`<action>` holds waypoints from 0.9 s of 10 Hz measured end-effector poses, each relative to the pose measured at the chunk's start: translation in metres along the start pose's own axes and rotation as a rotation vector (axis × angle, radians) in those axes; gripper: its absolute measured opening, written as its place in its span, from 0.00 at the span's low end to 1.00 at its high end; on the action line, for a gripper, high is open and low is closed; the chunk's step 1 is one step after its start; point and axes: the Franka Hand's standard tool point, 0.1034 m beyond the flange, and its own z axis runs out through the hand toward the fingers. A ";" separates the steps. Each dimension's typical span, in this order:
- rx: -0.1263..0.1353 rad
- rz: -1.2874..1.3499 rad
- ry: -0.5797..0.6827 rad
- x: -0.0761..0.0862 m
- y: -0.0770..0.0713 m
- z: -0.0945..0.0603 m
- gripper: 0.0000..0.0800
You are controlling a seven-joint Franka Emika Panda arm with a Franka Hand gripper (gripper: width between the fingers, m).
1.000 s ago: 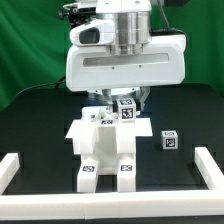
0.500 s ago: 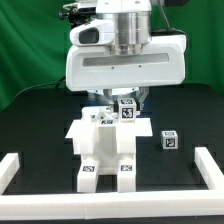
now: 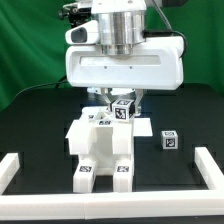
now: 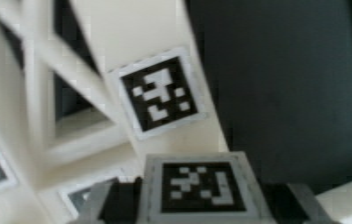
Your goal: Assemble chair
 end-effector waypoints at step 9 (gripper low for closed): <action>0.036 -0.103 0.024 0.002 -0.004 -0.003 0.79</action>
Offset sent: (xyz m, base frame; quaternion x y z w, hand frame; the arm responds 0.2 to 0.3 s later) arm 0.0000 0.0000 0.0000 0.0000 0.0000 0.1938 0.9810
